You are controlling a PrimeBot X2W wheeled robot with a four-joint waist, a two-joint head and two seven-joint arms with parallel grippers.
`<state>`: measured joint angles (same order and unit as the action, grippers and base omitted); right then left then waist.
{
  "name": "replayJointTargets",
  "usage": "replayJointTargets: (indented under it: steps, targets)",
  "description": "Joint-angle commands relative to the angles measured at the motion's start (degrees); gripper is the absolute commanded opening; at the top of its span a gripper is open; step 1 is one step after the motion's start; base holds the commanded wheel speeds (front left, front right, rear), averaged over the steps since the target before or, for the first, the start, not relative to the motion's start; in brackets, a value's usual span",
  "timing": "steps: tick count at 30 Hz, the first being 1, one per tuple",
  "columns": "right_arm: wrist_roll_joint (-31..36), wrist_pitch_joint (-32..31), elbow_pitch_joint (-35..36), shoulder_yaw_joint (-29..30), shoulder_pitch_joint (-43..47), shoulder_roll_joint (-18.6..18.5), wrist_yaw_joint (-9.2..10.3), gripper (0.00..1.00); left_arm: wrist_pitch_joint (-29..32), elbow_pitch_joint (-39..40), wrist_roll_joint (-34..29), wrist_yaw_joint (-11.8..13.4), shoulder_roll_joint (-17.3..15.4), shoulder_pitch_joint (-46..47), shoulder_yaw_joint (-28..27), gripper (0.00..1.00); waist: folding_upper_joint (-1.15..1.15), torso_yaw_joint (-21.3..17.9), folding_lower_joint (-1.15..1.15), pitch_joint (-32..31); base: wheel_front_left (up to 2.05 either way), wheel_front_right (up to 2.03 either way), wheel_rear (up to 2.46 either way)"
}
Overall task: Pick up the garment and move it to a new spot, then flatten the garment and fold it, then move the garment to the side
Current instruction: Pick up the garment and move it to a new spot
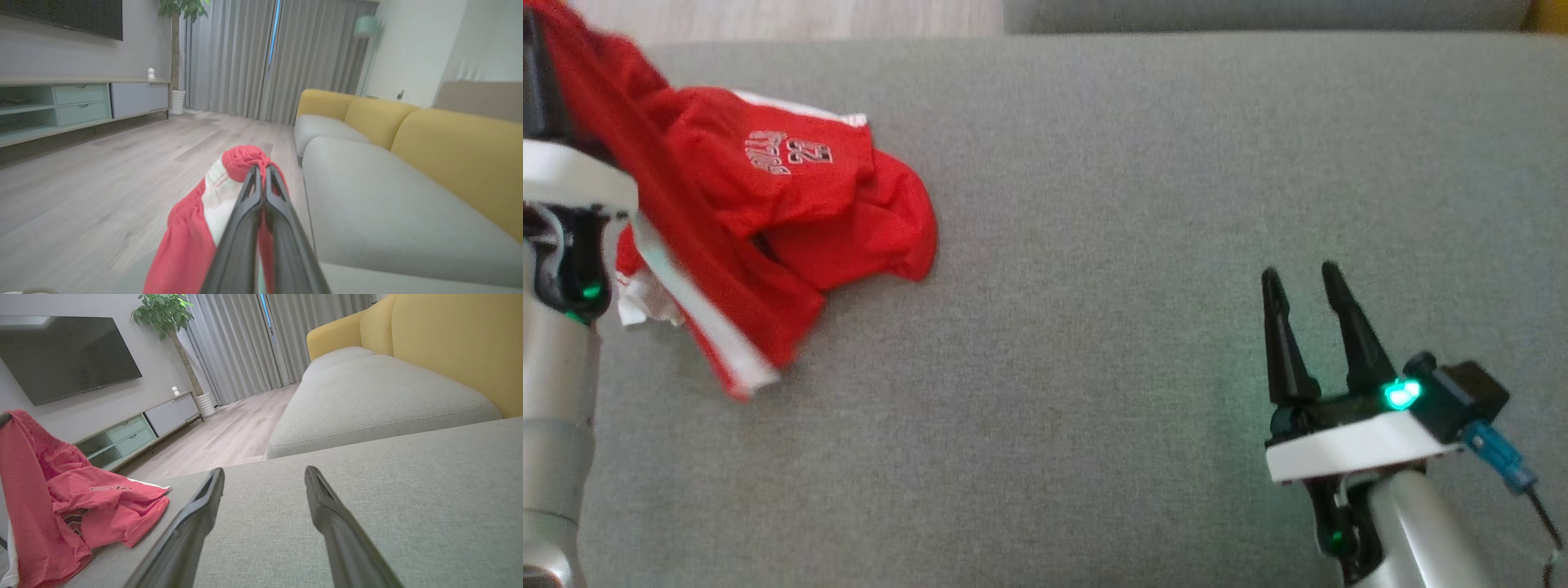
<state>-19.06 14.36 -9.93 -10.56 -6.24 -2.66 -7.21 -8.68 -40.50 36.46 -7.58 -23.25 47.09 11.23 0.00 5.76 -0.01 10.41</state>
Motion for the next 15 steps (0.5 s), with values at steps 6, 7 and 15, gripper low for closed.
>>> replayJointTargets:
  steps: [6, 7, 15]
  targets:
    - [-0.94, 0.63, 1.79, -1.91, 0.26, -0.21, -0.28, 1.0, 2.91, 13.83, 2.71, 0.52, -1.98, -3.22, -0.98, 0.0, 0.0, -0.97, 0.01, -2.45, 0.0, 0.0, 0.0]
    - [-1.02, 0.63, 1.89, -1.88, 0.23, -0.21, -0.28, 1.0, 3.76, 16.36, 3.31, 1.05, -1.34, -4.16, -0.88, 0.0, 0.0, -1.4, 0.01, -2.55, 0.0, 0.0, 0.0]
    - [-2.26, 0.63, 2.87, -2.49, -1.16, -0.21, -0.28, 1.0, 9.81, 33.46, 4.82, 5.24, 3.81, -9.95, 3.25, 0.0, 0.0, -8.23, 0.01, -2.36, 0.0, 0.0, 0.0]
